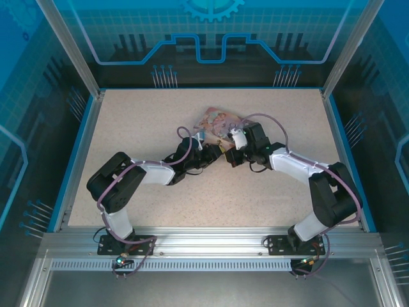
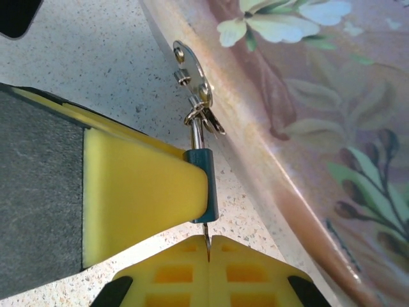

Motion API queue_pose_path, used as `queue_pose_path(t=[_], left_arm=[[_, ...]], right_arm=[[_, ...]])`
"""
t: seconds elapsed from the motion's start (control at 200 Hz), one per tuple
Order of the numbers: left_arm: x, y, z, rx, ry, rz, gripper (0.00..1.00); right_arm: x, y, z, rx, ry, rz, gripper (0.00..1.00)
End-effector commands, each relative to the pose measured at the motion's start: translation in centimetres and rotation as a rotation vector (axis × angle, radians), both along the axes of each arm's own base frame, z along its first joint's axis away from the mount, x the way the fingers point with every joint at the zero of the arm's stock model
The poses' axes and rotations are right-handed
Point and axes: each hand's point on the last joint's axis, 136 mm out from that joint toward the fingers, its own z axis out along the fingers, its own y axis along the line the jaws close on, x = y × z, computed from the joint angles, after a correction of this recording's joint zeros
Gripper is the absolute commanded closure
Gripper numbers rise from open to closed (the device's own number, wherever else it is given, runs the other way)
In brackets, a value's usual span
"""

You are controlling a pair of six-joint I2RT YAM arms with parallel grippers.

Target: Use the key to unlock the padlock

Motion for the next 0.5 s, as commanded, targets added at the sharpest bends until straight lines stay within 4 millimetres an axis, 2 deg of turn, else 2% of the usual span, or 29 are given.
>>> queue_pose_path(t=[0.0, 0.02, 0.03, 0.055, 0.365, 0.495], left_arm=[[0.0, -1.3, 2.7, -0.051, -0.056, -0.033, 0.80], [0.0, -1.3, 2.7, -0.050, -0.057, -0.032, 0.80], [0.0, -1.3, 2.7, -0.050, -0.057, -0.033, 0.80], [0.0, -1.3, 2.6, -0.050, -0.054, -0.030, 0.80], [0.6, -1.2, 2.8, -0.046, -0.060, -0.009, 0.81], [0.6, -1.1, 2.7, -0.047, -0.058, -0.007, 0.81]], right_arm=[[1.0, 1.8, 4.3, 0.168, -0.125, 0.060, 0.92], [1.1, 1.8, 4.6, 0.177, -0.130, 0.059, 0.91], [0.7, 1.6, 3.9, 0.172, -0.115, 0.058, 0.90], [0.5, 1.3, 3.7, 0.176, -0.110, 0.056, 0.87], [-2.0, -1.3, 3.6, 0.212, -0.105, 0.045, 0.53], [-3.0, -2.9, 3.1, 0.199, -0.092, 0.015, 0.52]])
